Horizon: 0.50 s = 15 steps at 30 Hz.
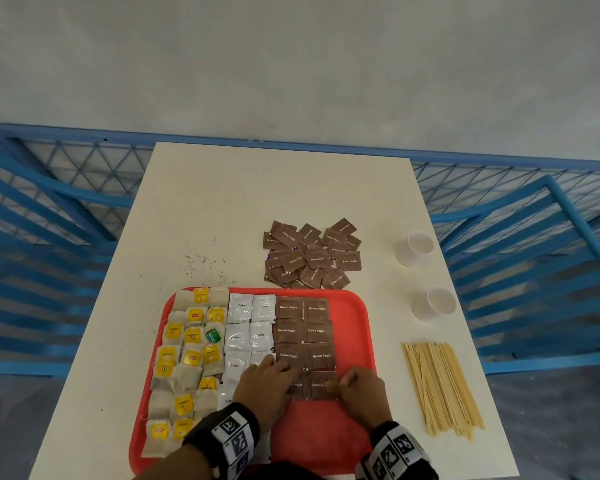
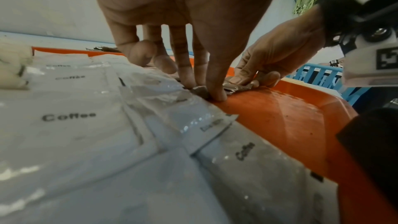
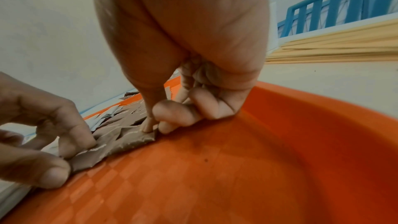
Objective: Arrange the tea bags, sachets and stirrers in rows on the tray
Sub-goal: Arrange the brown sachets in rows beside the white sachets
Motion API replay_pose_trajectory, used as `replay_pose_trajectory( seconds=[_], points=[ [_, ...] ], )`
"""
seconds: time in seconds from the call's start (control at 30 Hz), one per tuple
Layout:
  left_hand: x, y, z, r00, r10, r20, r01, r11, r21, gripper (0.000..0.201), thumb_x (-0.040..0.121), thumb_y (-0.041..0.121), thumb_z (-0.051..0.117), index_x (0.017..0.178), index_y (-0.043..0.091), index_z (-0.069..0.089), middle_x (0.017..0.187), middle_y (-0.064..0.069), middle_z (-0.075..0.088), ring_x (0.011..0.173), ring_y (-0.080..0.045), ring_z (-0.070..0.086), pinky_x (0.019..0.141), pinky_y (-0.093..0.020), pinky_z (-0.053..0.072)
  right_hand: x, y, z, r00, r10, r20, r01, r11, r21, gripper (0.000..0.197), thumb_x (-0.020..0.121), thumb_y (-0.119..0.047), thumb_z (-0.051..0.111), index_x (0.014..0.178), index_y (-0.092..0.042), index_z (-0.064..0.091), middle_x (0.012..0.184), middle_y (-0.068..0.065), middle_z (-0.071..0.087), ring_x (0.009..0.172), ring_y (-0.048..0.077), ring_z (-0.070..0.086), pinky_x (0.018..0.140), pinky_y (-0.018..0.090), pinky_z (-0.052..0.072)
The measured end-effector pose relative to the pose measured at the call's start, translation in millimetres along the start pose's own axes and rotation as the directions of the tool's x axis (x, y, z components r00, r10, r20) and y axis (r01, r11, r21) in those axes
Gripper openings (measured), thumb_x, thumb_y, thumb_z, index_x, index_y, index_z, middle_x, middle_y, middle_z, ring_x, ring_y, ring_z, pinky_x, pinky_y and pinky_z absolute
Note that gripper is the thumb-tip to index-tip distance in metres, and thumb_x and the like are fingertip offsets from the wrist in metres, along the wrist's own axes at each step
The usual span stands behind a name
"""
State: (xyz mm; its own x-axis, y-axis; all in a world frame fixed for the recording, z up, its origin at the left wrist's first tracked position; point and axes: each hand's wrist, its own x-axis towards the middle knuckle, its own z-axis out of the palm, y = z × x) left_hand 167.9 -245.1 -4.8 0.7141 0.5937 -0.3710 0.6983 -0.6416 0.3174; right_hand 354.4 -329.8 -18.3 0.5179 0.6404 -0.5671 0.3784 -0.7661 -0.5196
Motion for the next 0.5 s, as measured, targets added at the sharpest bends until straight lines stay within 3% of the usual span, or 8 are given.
replay_pose_trajectory(
  seconds=[0.13,0.23,0.3,0.43,0.5],
  points=[
    [-1.1,0.0,-2.7,0.999,0.033,-0.009,-0.033,0.999,-0.017,0.03,0.096,0.034,0.049,0.125,0.026,0.055,0.131,0.007,0.053,0.121,-0.019,0.044,0.091,-0.036,0.044,-2.0,-5.0,-1.9,0.999,0.002,-0.044,-0.004,0.999,-0.039,0.034,0.069,-0.036,0.083,0.069,-0.02,0.053,0.075,-0.006,0.064,0.071,0.011,0.056,0.055,0.014,0.03],
    [-5.4,-3.7,-12.1,0.994,0.099,-0.038,-0.104,0.985,-0.135,0.027,0.097,0.035,0.048,0.12,0.028,0.058,0.127,0.008,0.057,0.117,-0.016,0.05,0.091,-0.035,0.048,1.1,-21.9,-10.9,0.995,-0.087,-0.043,0.082,0.992,-0.099,0.023,0.077,-0.037,0.073,0.073,-0.021,0.058,0.078,-0.011,0.063,0.08,0.015,0.06,0.059,0.021,0.034],
    [-7.5,-8.9,-25.2,0.991,0.113,-0.066,-0.125,0.965,-0.231,0.018,0.097,0.036,0.048,0.105,0.028,0.062,0.109,0.009,0.065,0.102,-0.013,0.058,0.085,-0.03,0.048,6.1,-35.8,-21.1,0.986,-0.164,-0.03,0.16,0.982,-0.1,0.018,0.083,-0.032,0.07,0.071,-0.021,0.064,0.076,-0.011,0.066,0.077,0.012,0.061,0.064,0.023,0.037],
    [1.2,-29.3,-58.5,0.994,0.003,-0.11,-0.046,0.918,-0.393,0.026,0.092,0.046,0.062,0.082,0.023,0.065,0.065,0.013,0.058,0.059,-0.002,0.054,0.06,-0.016,0.04,18.2,-65.6,-45.2,0.964,-0.257,0.073,0.265,0.955,-0.131,0.029,0.086,-0.03,0.07,0.06,-0.029,0.059,0.064,-0.017,0.059,0.063,-0.007,0.053,0.058,0.005,0.038],
    [13.7,-43.7,-74.1,0.984,-0.089,-0.154,0.01,0.891,-0.454,0.027,0.091,0.044,0.065,0.076,0.021,0.065,0.059,0.013,0.055,0.052,-0.001,0.048,0.056,-0.014,0.036,30.6,-79.4,-54.7,0.955,-0.281,0.092,0.294,0.937,-0.187,0.028,0.087,-0.03,0.069,0.06,-0.026,0.064,0.068,-0.015,0.065,0.067,0.0,0.058,0.064,0.005,0.04]
  ],
)
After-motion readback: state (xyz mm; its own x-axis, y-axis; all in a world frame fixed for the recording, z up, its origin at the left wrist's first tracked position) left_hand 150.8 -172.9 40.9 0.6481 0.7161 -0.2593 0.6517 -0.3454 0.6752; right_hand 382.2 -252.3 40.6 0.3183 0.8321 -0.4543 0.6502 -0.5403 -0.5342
